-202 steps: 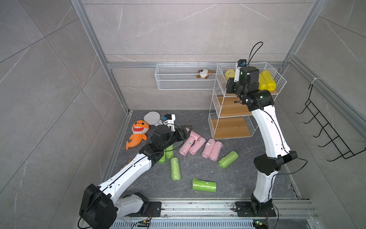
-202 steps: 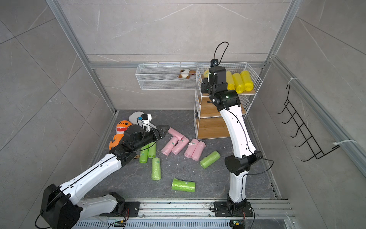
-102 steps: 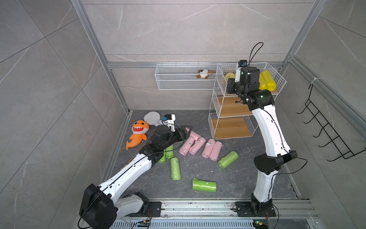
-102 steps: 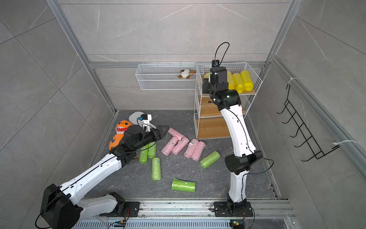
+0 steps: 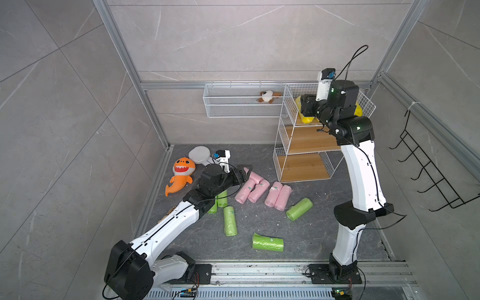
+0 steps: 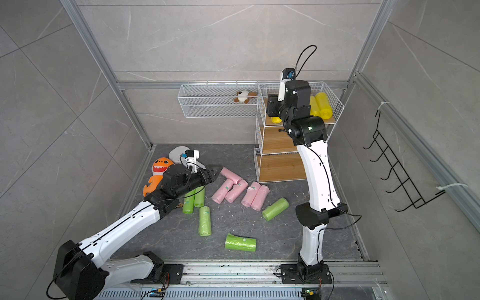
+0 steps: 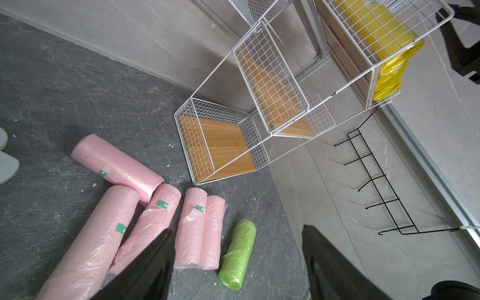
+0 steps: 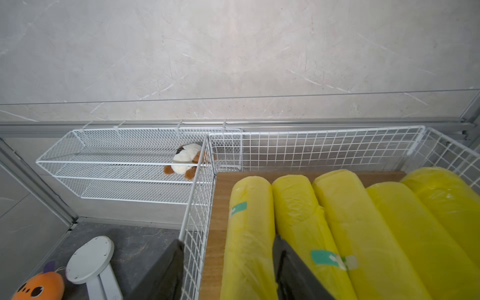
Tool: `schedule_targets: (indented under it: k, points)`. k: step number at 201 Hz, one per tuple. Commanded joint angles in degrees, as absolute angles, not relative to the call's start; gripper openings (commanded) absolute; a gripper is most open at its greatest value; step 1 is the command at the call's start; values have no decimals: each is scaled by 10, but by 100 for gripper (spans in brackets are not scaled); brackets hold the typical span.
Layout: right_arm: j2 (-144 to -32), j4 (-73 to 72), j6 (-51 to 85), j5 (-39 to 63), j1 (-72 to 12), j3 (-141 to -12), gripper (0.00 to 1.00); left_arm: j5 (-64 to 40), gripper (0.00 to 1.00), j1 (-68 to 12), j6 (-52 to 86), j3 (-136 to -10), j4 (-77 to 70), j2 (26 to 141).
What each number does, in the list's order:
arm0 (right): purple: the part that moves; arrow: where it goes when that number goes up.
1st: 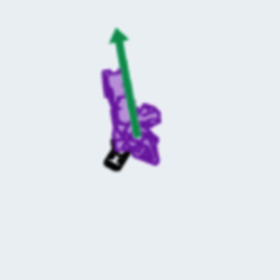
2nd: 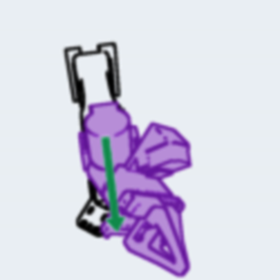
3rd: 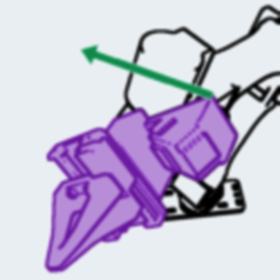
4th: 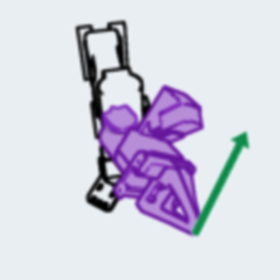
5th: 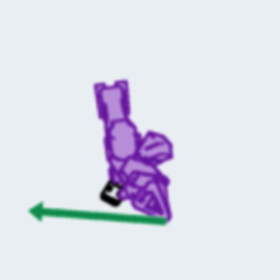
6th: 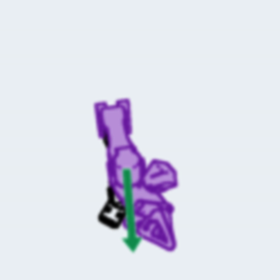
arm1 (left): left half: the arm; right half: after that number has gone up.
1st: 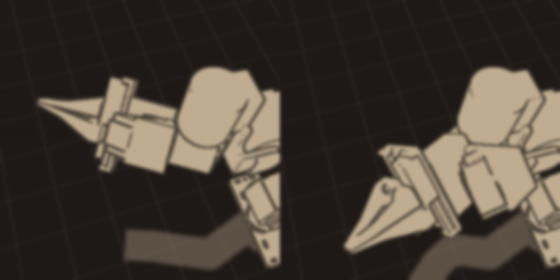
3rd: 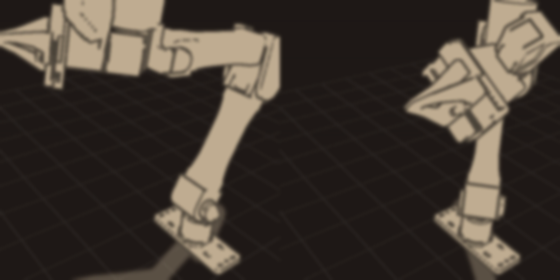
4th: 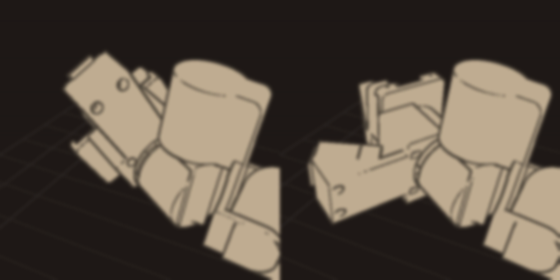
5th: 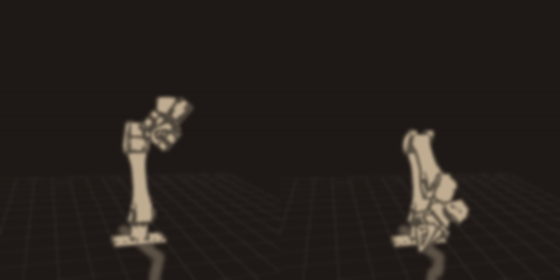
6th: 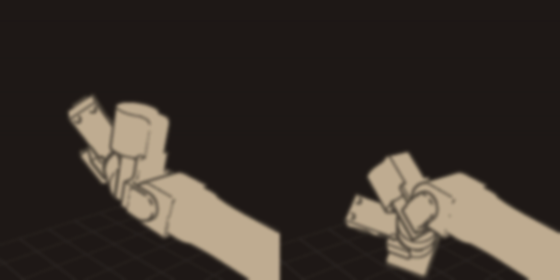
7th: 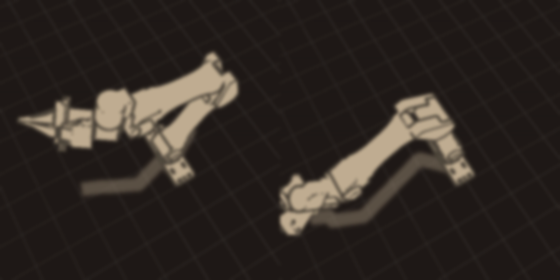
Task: Sort the rolls of trash bags by color and place them on the shelf
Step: Place the roll of trash bags on the shelf.
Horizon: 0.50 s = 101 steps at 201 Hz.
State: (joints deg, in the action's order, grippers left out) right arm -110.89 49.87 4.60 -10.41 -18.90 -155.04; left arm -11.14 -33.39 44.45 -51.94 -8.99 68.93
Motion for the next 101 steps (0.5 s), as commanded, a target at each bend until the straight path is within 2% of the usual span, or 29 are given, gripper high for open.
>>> schedule_targets:
  k: [1, 35, 101]
  points:
    - [-1067, 545, 50, -58, -190, -1555, 61, -121, 80, -334, 417, -528, -89, 705]
    - [-987, 552, 47, 24, -191, -1440, 66, -119, 80, -333, 401, -533, -73, 737]
    - [-715, 406, 36, 77, -250, -934, 71, -109, 80, -333, 385, -521, -64, 756]
